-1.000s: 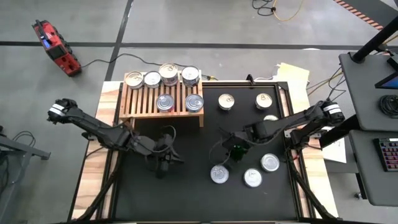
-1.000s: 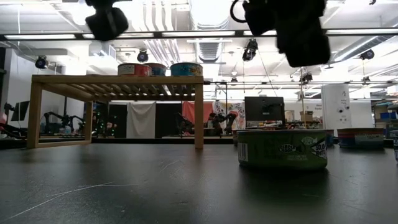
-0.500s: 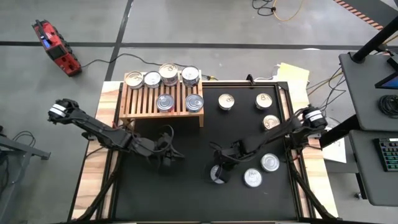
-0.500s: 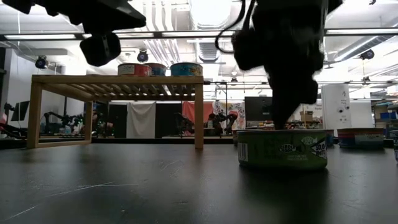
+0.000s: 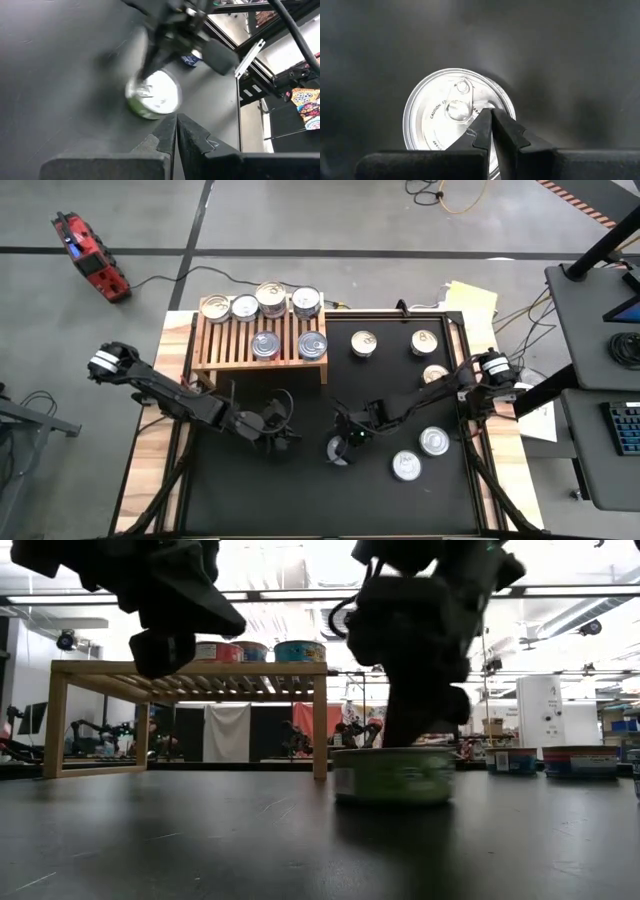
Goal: Stack canned seafood by type on shelf
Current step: Put the left green tuna can on the shelf
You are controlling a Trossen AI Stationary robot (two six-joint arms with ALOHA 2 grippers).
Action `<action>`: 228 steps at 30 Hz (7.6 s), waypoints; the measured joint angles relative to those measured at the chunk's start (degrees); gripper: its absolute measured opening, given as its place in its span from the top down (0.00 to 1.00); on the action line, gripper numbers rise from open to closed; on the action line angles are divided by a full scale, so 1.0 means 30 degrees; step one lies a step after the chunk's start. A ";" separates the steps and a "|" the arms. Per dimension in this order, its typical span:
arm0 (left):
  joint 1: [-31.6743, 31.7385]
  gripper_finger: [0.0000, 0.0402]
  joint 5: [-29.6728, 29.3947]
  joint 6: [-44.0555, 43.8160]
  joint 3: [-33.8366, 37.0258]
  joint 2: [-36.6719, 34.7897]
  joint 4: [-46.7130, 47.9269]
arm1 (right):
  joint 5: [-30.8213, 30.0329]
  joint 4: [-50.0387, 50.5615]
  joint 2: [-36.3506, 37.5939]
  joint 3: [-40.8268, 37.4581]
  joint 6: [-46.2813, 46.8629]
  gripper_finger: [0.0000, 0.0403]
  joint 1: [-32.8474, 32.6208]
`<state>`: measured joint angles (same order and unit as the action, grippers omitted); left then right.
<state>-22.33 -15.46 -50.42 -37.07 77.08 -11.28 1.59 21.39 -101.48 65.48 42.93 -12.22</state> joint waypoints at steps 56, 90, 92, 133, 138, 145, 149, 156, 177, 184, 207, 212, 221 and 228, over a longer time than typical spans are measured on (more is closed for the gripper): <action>0.1574 1.00 0.0251 0.1932 -0.3228 0.9289 -0.4523 | 0.1422 0.0111 0.3421 -0.1923 0.7406 0.72 0.1953; 0.0856 1.00 -0.0874 -0.0385 -0.1882 0.9216 -0.4744 | 0.1589 -0.4628 0.3377 -0.3813 0.7105 0.31 0.2090; 0.0756 1.00 -0.0918 -0.0390 -0.1859 0.9234 -0.4511 | 0.1660 -0.5079 0.3259 -0.3806 0.7113 0.32 0.2090; 0.0699 1.00 -0.0336 -0.0379 -0.2283 0.7873 -0.3613 | 0.3335 -0.8398 0.1857 -0.3807 0.5117 0.68 0.2001; 0.0699 1.00 -0.0357 0.0504 -0.2277 0.6079 -0.2132 | 0.2601 -0.5945 0.3785 -0.3813 0.4392 0.68 0.2173; 0.0718 1.00 -0.1240 0.2998 -0.2276 0.2643 -0.1656 | 0.0181 -0.5243 0.7318 -0.3813 0.3599 0.68 0.2640; 0.0781 1.00 -0.1860 0.4931 -0.2277 0.0247 -0.2084 | -0.1069 -0.5489 0.8864 -0.3813 0.2757 0.68 0.3180; 0.0854 1.00 -0.5102 0.8586 -0.2712 -0.3357 -0.2273 | -0.1256 -1.0080 0.9833 -0.3806 -0.0270 0.68 0.3583; 0.1035 0.53 -0.6127 0.7979 -0.4636 -0.3585 -0.1986 | 0.1542 -1.4157 0.9672 -0.2387 -0.7342 0.68 0.3583; 0.1383 0.42 -0.5492 0.9308 -0.4636 -0.3585 -0.2603 | 0.1630 -1.3850 0.9658 -0.2238 -0.7686 0.68 0.3590; 0.3038 0.51 -0.2484 0.9871 -0.4636 -0.0396 -0.7922 | 0.2148 -1.4163 0.9541 -0.2240 -0.7677 0.68 0.3583; 0.3120 0.69 -0.2417 0.9981 -0.4636 -0.0394 -0.7917 | 0.2288 -1.4218 0.9541 -0.2240 -0.7574 0.68 0.3579; 0.3286 0.71 -0.2899 0.8654 -0.4636 -0.0455 -0.7880 | 0.1982 -1.4143 0.9541 -0.2240 -0.6925 0.51 0.3590; 0.3300 0.71 -0.5868 0.6909 -0.4636 -0.1433 -0.7124 | 0.1817 -1.3547 0.9849 -0.2243 -0.6433 0.22 0.4045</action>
<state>-12.43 -33.07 -29.69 -50.98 72.78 -32.65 7.04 -19.25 -71.94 58.75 23.63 -0.09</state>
